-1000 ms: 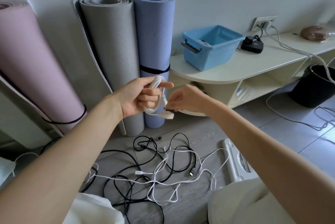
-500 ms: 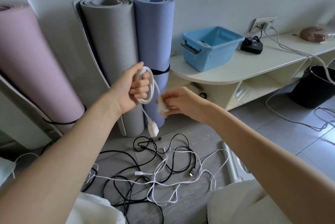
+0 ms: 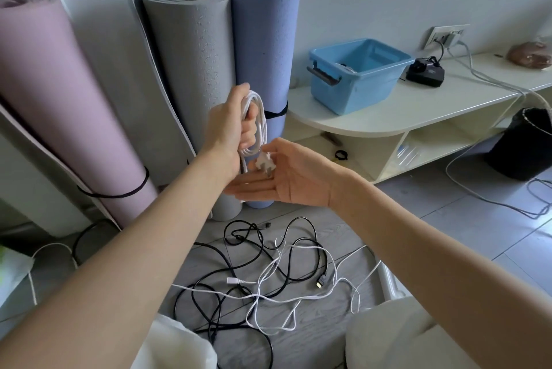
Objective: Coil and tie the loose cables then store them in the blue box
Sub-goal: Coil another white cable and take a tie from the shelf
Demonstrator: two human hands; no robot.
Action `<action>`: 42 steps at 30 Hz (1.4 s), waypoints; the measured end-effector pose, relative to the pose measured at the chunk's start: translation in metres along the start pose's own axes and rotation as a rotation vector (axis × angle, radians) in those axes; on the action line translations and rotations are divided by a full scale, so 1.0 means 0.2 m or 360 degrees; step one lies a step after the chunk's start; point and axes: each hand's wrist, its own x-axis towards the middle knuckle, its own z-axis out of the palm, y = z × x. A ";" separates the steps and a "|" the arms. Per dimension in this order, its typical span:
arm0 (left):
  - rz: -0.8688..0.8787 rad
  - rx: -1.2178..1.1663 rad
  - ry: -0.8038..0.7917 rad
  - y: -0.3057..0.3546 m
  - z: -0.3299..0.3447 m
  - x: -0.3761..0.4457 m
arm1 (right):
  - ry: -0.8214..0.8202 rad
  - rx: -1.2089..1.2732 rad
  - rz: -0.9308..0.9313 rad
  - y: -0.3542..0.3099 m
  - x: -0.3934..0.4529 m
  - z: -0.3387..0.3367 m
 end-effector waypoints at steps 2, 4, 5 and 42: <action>0.0010 -0.0189 0.0047 0.01 0.01 0.00 | 0.0004 0.0002 -0.0098 0.01 0.02 -0.01; 0.0010 -0.0307 0.0067 0.01 0.01 0.02 | 0.0107 0.0128 -0.0258 0.01 0.04 -0.01; 0.0013 -0.0328 0.0061 0.01 0.00 0.02 | 0.0185 0.0244 -0.0331 0.00 0.05 -0.01; -0.0690 -0.0436 -0.0426 -0.10 -0.01 -0.02 | 0.1234 -0.1068 -0.0977 -0.10 -0.04 -0.14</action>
